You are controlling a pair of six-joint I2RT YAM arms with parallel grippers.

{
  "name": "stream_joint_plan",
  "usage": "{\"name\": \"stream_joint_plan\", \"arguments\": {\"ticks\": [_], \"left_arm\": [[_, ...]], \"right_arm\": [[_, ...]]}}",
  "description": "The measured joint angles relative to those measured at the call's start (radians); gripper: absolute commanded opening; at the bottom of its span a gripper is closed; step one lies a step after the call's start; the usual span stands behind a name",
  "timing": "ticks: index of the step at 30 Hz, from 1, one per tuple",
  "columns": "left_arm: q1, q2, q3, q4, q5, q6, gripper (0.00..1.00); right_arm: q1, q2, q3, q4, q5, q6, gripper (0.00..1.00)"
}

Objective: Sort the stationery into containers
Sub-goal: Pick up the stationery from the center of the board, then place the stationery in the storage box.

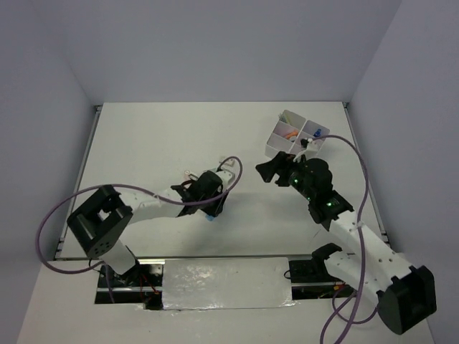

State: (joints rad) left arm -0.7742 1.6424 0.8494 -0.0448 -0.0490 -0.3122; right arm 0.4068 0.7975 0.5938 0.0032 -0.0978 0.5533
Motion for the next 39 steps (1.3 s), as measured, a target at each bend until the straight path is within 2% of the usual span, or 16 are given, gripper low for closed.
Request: {"name": "stream_joint_plan", "arguments": {"ticks": [4, 8, 13, 20, 26, 27, 28, 29, 32, 33, 35, 36, 37, 39], "left_arm": [[-0.098, -0.144, -0.111, 0.042, -0.014, -0.031, 0.0], [-0.14, -0.306, -0.196, 0.162, -0.029, -0.035, 0.0], [-0.166, -0.461, -0.299, 0.317, -0.047, -0.034, 0.0], [-0.172, -0.541, -0.382, 0.41, -0.047, -0.031, 0.0], [-0.176, -0.576, -0.391, 0.424, -0.051, -0.027, 0.0], [-0.176, -0.584, -0.399, 0.425, -0.052, -0.027, 0.0], [-0.177, -0.592, -0.406, 0.425, -0.054, -0.027, 0.0], [-0.177, -0.6, -0.413, 0.424, -0.056, -0.027, 0.0], [-0.176, -0.607, -0.423, 0.417, -0.066, -0.025, 0.0], [-0.176, -0.607, -0.424, 0.415, -0.069, -0.025, 0.04], [-0.176, -0.607, -0.425, 0.414, -0.072, -0.026, 0.31], [-0.177, -0.607, -0.424, 0.415, -0.076, -0.026, 0.56], [-0.177, -0.607, -0.424, 0.415, -0.081, -0.023, 0.66], [-0.177, -0.607, -0.423, 0.415, -0.09, -0.023, 0.97]], "right_arm": [[0.043, 0.135, -0.075, 0.077, -0.026, 0.099, 0.85], [0.108, 0.218, -0.093, 0.121, -0.04, 0.18, 0.83], [0.214, 0.249, -0.093, 0.168, -0.057, 0.247, 0.78], [0.338, 0.285, -0.068, 0.187, -0.057, 0.29, 0.58], [0.414, 0.374, -0.045, 0.222, -0.052, 0.307, 0.57], [0.419, 0.393, -0.037, 0.224, -0.05, 0.31, 0.54], [0.423, 0.411, -0.03, 0.231, -0.05, 0.313, 0.42], [0.428, 0.43, -0.024, 0.243, -0.054, 0.318, 0.23], [0.44, 0.46, -0.011, 0.258, -0.054, 0.321, 0.08], [0.441, 0.464, -0.01, 0.259, -0.054, 0.323, 0.0], [0.442, 0.465, -0.01, 0.26, -0.053, 0.322, 0.0], [0.442, 0.465, -0.01, 0.262, -0.051, 0.322, 0.0], [0.442, 0.464, -0.009, 0.261, -0.05, 0.322, 0.0], [0.444, 0.461, -0.007, 0.256, -0.04, 0.319, 0.0]]}}
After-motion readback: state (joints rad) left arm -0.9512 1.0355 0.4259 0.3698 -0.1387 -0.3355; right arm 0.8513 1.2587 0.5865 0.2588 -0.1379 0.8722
